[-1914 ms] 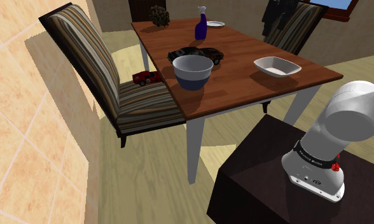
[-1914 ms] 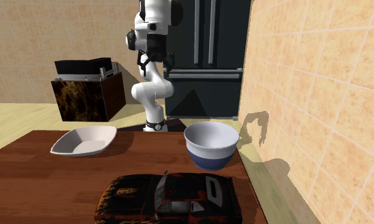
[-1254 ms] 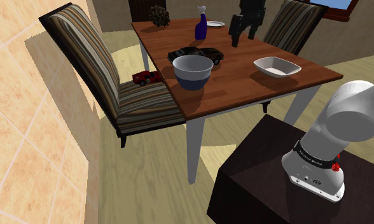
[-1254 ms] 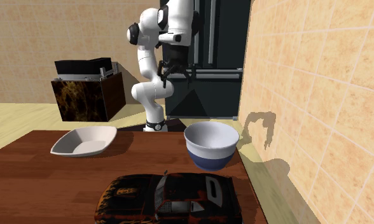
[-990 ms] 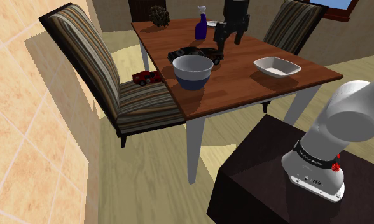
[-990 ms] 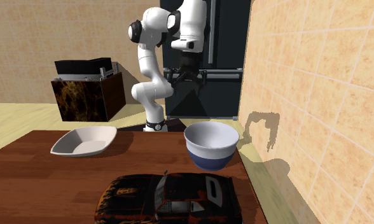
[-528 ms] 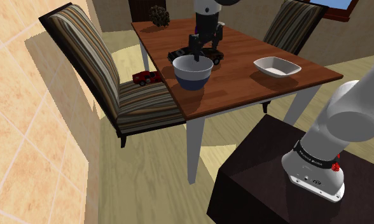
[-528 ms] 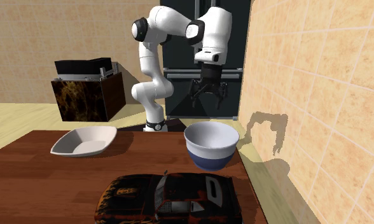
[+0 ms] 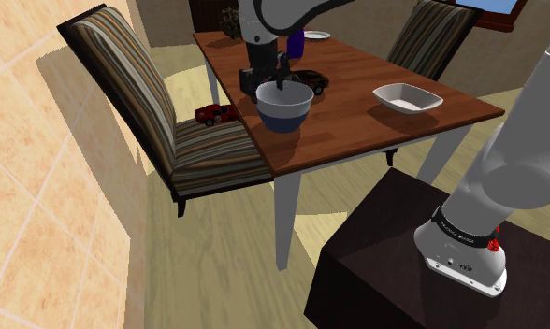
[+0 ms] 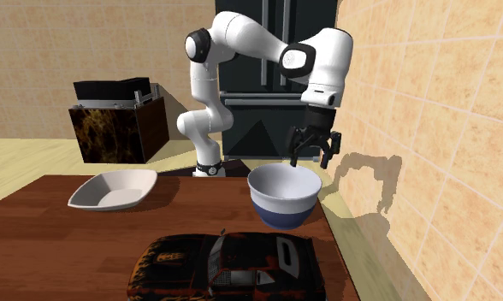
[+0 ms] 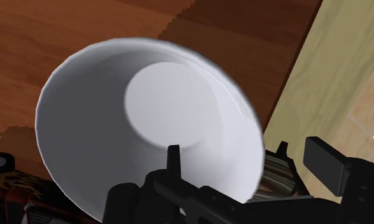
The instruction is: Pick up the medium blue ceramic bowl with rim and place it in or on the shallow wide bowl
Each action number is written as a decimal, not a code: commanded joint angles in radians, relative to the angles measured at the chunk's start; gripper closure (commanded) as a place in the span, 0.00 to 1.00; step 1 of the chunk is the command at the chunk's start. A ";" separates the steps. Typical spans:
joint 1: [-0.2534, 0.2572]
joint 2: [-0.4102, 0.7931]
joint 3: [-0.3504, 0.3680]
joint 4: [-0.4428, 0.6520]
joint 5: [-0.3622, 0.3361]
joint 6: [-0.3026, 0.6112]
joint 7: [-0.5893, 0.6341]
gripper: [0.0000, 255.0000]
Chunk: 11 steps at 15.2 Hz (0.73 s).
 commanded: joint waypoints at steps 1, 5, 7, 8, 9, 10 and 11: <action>0.015 0.067 0.008 0.059 -0.029 -0.003 0.030 0.00; 0.010 0.077 0.002 0.020 -0.037 0.046 0.036 0.00; 0.008 0.084 -0.001 0.002 -0.041 0.070 0.039 0.00; 0.007 0.087 -0.002 -0.007 -0.044 0.083 0.040 0.00; 0.006 0.089 -0.003 -0.012 -0.045 0.090 0.041 0.00; 0.006 0.089 -0.003 -0.012 -0.045 0.090 0.041 0.00; 0.006 0.089 -0.003 -0.012 -0.045 0.090 0.041 0.00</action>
